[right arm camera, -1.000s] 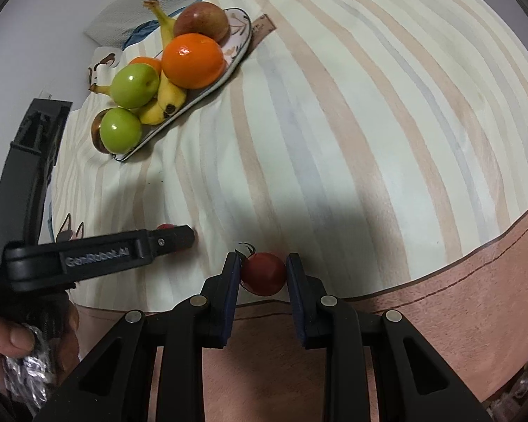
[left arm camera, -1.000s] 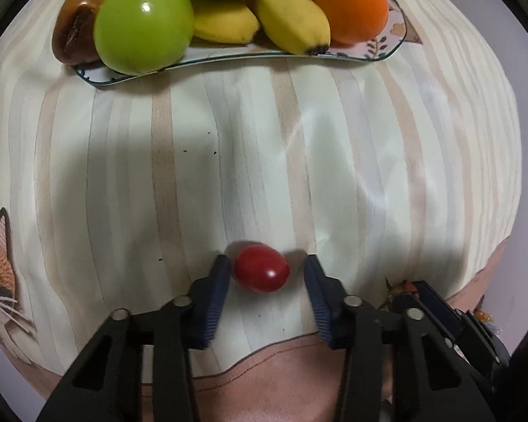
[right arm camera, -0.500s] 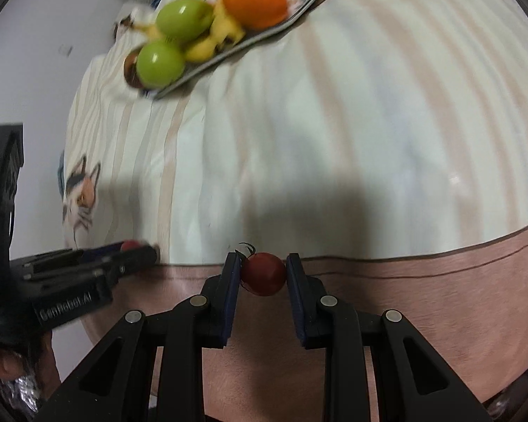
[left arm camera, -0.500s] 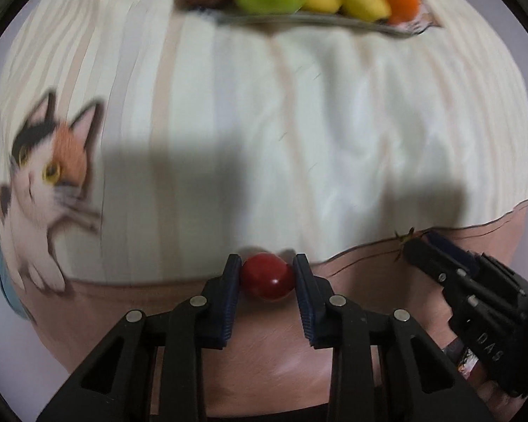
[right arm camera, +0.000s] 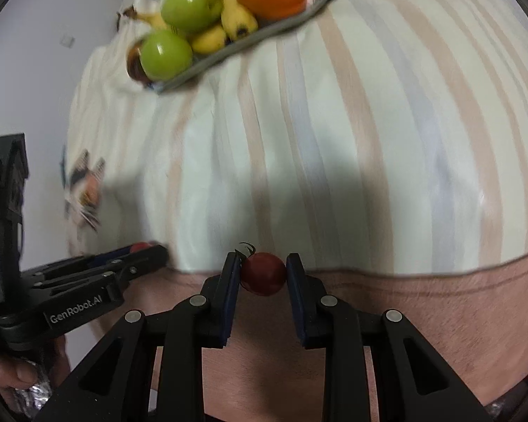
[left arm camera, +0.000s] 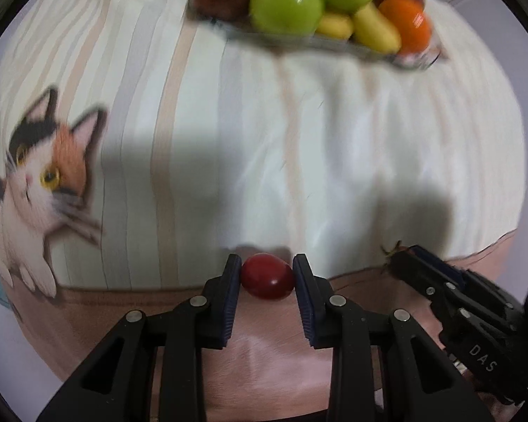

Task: Organize fruits
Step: 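Place both tomatoes among the fruit on the plate and open both tools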

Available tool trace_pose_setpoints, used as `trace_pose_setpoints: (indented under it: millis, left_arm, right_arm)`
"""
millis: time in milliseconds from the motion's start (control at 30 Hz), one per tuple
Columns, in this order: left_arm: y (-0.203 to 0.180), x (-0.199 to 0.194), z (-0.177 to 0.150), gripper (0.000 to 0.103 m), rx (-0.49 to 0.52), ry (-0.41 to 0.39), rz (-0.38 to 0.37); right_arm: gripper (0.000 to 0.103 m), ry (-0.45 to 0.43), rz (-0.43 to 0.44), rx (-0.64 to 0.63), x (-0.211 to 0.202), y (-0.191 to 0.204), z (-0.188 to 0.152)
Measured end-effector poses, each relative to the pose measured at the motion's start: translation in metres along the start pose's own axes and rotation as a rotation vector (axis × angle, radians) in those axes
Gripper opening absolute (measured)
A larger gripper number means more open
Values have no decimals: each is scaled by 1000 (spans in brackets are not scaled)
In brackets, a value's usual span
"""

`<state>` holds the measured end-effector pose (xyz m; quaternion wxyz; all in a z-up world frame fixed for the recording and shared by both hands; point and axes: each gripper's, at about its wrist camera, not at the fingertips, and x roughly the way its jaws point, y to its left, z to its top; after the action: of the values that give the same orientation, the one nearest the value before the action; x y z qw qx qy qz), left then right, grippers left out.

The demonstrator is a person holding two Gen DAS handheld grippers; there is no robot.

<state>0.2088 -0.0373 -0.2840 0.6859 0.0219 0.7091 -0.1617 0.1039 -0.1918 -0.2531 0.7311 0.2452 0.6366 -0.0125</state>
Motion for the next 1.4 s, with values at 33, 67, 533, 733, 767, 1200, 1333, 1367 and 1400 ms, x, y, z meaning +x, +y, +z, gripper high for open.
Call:
trace_pose_setpoints:
  millis: [33, 67, 533, 733, 767, 1200, 1333, 1367, 1400]
  left_arm:
    - [-3, -7, 5, 27, 0, -12, -14]
    - [-7, -17, 14, 27, 4, -31, -34]
    - [-16, -81, 148, 27, -9, -114, -133]
    - [-4, -67, 193, 27, -52, -35, -162]
    - [-3, -62, 201, 27, -49, -23, -159]
    - [3, -45, 234, 27, -13, -8, -128]
    - [3, -36, 238, 28, -9, 9, -125]
    - [2, -33, 238, 28, -4, 16, -122]
    - [1, -31, 237, 28, 2, 23, -117]
  right_arm:
    - [29, -15, 16, 6, -6, 1, 6]
    - [29, -31, 31, 10, -13, 1, 14]
    - [29, -212, 252, 49, -80, 27, 158]
    - [29, -159, 269, 47, -59, 38, 205]
    - [29, -147, 268, 52, -53, 39, 211]
    - [29, -207, 148, 172, -59, -29, 217]
    - [29, -190, 134, 173, -48, -34, 200]
    - [29, -186, 137, 170, -45, -33, 194]
    - [29, -183, 142, 166, -41, -30, 187]
